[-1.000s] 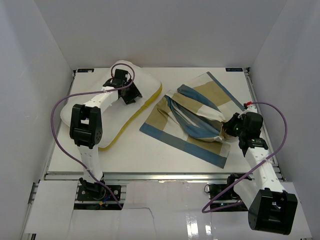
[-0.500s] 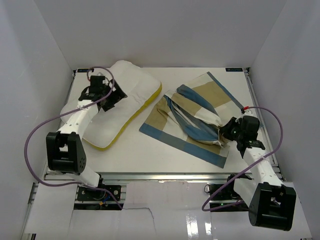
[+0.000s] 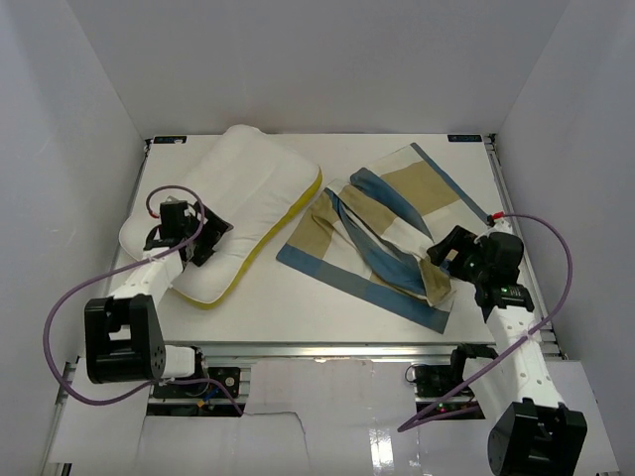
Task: Remove the pillowcase from the pillow
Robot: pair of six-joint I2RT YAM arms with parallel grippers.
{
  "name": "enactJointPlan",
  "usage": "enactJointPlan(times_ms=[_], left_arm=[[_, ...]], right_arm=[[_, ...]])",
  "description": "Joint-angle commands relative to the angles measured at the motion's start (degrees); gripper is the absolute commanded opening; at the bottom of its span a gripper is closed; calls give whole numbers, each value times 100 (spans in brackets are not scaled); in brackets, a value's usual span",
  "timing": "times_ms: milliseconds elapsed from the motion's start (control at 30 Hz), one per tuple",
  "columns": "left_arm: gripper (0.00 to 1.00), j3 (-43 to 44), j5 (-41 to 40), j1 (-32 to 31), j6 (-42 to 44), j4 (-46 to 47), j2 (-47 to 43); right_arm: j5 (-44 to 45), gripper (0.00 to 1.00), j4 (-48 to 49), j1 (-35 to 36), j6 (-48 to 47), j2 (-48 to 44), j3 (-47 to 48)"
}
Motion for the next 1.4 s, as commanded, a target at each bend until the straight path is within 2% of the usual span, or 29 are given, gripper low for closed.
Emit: enactJointPlan(times_ms=[0,100,167,267,300,333,433,500,600,667,733,800,833,867,900,1067,1200,1367], left_arm=[[98,-591,277,7,-479,357,-430],[98,-865,549,-28,-656,701,-791],[98,-814,576,-89,-613,710,-941],[98,-507,759,-169,-315,719,-1170],[98,-366,987,-195,-174,562,-1162],[98,18,1033,-195,71,352,-1118],[98,434,780,-195,415,-335,-1275],[98,365,533,-204,556,-493,-1460],[98,58,268,-195,565,-591,-1724],[98,-405,539,-195,408,-303,-2004],[98,-741,873,-440,311,-73,-2216],[98,-1085,797,-773,319,173,-2515],[98,-1094,552,-1271,406,113,-2594],[98,-1007,10,-1511,494,-122,-2716],[98,-963,-161,-1661,538,-221,-2770],[98,-954,-232,-1821,750,-388,-2946],[98,-1024,-452,-1821,688,-353,-2832],[98,-998,-470,-1821,644,-345,-2770]], right_arm=[[118,88,-637,-19,-404,-306,692],[-235,84,-393,42,-458,-482,755],[-297,80,-340,156,-414,-377,852],[-842,73,379,611,-283,-131,861],[-686,72,582,944,-282,61,887],[-493,72,801,1643,-413,228,1035],[-16,72,812,2797,-721,1176,1622],[45,69,812,3108,-722,1921,1836],[247,62,1206,3609,-328,2539,1758],[457,59,1924,3987,-30,2899,1460],[773,56,2173,4278,165,3181,1397],[1414,56,2166,4584,289,3603,1519],[1547,56,2140,4682,298,3761,1590],[1801,56,1948,4770,324,4085,1782],[1942,55,1816,4910,402,4245,1888],[2532,52,1270,5087,657,5037,1969],[2656,49,1471,5087,860,4915,1347],[2752,44,1744,5087,948,3967,326]])
